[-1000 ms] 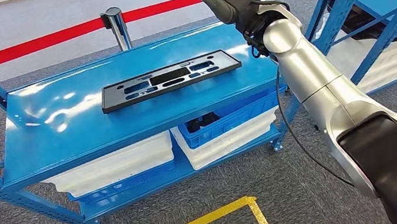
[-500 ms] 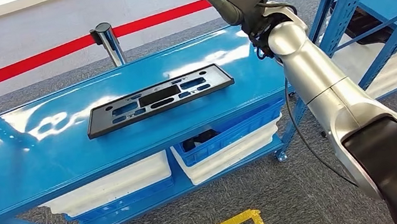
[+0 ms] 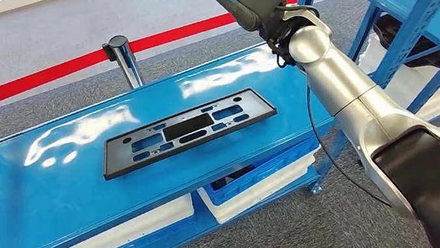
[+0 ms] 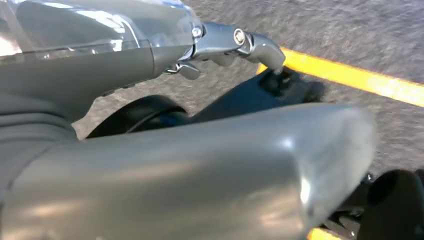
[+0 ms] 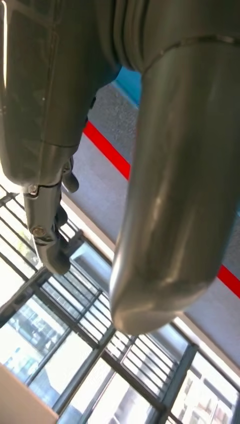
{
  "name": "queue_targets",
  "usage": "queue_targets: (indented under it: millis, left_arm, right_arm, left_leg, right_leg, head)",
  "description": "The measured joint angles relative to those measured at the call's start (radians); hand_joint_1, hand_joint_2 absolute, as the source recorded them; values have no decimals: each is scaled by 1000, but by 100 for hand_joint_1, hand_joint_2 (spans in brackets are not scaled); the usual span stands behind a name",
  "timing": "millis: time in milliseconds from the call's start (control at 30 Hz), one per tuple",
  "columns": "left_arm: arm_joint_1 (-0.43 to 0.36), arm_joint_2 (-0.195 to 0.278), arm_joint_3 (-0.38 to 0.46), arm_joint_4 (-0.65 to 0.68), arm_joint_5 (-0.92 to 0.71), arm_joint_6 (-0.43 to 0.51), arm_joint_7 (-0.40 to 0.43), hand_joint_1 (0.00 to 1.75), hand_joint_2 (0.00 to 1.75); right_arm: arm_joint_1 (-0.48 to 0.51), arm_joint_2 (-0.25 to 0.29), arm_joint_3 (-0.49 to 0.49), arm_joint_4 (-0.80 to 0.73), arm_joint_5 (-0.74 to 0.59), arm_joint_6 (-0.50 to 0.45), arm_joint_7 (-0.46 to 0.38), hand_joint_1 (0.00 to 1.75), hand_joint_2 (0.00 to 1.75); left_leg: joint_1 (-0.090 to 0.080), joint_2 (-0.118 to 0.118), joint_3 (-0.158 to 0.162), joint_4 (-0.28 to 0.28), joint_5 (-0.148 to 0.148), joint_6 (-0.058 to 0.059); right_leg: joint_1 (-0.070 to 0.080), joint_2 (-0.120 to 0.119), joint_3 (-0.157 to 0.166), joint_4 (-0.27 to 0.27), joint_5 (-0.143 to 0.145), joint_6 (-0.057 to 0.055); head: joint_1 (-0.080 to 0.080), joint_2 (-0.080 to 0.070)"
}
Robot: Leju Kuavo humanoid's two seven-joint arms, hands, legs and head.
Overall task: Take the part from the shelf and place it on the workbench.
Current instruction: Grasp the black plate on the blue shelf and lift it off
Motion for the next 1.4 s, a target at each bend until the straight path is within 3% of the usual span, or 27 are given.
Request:
queue_targets:
  millis: [67,100,133,200,267,367,667,800,867,933,1000,1033,1067,1100,1133,1200,1267,1333,1400]
  left_arm:
    - [1,0,0,0,1,-12,-10,0,0]
    - [2,0,0,0,0,-16,-13,0,0]
    - [3,0,0,0,0,-18,-14,0,0]
    - [4,0,0,0,-2,-20,-15,0,0]
    - [3,0,0,0,-4,-20,-15,0,0]
    - [3,0,1,1,-7,-20,-15,0,0]
    - [0,1,9,1,-10,-20,-14,0,0]
    - [0,1,12,1,-11,-20,-14,0,0]
    - [0,0,14,0,-11,-20,-14,0,0]
    - [0,0,16,0,-12,-20,-13,0,0]
    - [1,0,16,0,-12,-20,-12,0,0]
    - [2,0,16,0,-12,-20,-11,0,0]
    - [3,0,17,0,-13,-20,-11,0,0]
    - [4,0,17,0,-13,-20,-11,0,0]
    - [4,0,17,0,-13,-20,-11,0,0]
    - [3,0,17,0,-13,-20,-11,0,0]
    - [2,0,17,0,-13,-21,-11,0,0]
    - [4,0,17,0,-13,-21,-11,0,0]
    - [6,0,18,0,-13,-22,-12,0,0]
  right_arm:
    - [4,-2,0,0,0,0,-1,0,0]
    - [7,-3,0,0,0,0,-2,0,0]
    - [8,-4,0,0,-1,0,-2,0,0]
    - [9,-7,0,0,-1,0,-3,0,0]
    - [10,-9,2,1,1,2,-3,0,0]
    - [11,-12,5,1,10,5,-4,0,0]
    - [9,-14,17,1,25,8,-7,0,0]
    - [9,-13,21,0,27,7,-9,0,0]
    - [7,-12,23,-2,29,4,-12,0,0]
    - [4,-12,26,-4,30,2,-15,0,0]
    - [6,-12,30,-4,32,1,-16,0,0]
    - [10,-12,32,-4,33,1,-17,0,0]
    - [14,-12,33,-4,34,0,-17,0,0]
    - [17,-13,33,-4,35,0,-17,0,0]
    - [17,-13,34,-4,35,0,-17,0,0]
    - [15,-14,34,-4,36,0,-18,0,0]
    - [16,-16,36,-4,37,-1,-19,0,0]
    - [17,-16,39,-5,39,-2,-18,0,0]
    - [15,-12,41,-7,41,-2,-20,0,0]
  left_leg:
    - [2,-3,10,0,-13,1]
    - [3,-5,17,0,-20,0]
    - [3,-7,26,1,-28,-2]
    - [3,-9,48,1,-45,-10]
    - [2,-9,59,0,-58,-20]
    - [-2,-7,61,-2,-65,-26]
    - [-7,-3,71,-16,-69,-20]
    - [-10,-3,71,-16,-68,-18]
    - [-4,-5,80,-28,-60,-15]
    - [4,-8,90,-40,-53,-12]
    - [7,-15,92,-40,-52,-10]
    - [9,-22,92,-39,-52,-11]
    - [11,-29,92,-39,-53,-12]
    - [14,-38,93,-37,-54,-14]
    - [17,-47,94,-34,-57,-18]
    - [23,-66,91,-24,-67,-32]
    - [25,-84,79,-17,-70,-45]
    - [27,-100,72,-18,-68,-56]
    - [25,-74,61,6,-80,-62]
  right_leg:
    - [-1,0,-79,81,-46,3]
    - [-1,-1,-100,82,-46,3]
    - [-2,-1,-106,50,-20,3]
    - [-2,-3,-83,-75,87,4]
    - [2,-6,-61,-163,152,-1]
    - [4,-4,-52,-176,163,-11]
    - [-1,2,-51,-177,160,-15]
    - [-3,-1,-46,-181,163,-10]
    - [-2,-3,-44,-181,159,-3]
    - [0,-4,-66,-127,125,3]
    - [-2,-4,-123,0,68,8]
    - [-5,-4,-149,56,52,11]
    - [-7,-4,-161,80,53,14]
    - [-10,-4,-154,64,73,18]
    - [-14,-1,-128,8,107,22]
    - [-23,28,-62,-122,153,31]
    - [-26,52,-29,-176,150,30]
    - [-22,42,-25,-176,141,18]
    - [-25,22,-20,-177,136,3]
  head:
    - [11,0]
    - [18,0]
    - [25,0]
    - [36,0]
    - [41,0]
    - [36,0]
    - [-1,0]
    - [-4,0]
    - [-5,0]
    - [2,0]
    - [14,0]
    - [20,0]
    - [25,0]
    - [30,0]
    - [34,0]
    - [40,0]
    - [41,0]
    - [38,0]
    - [27,0]
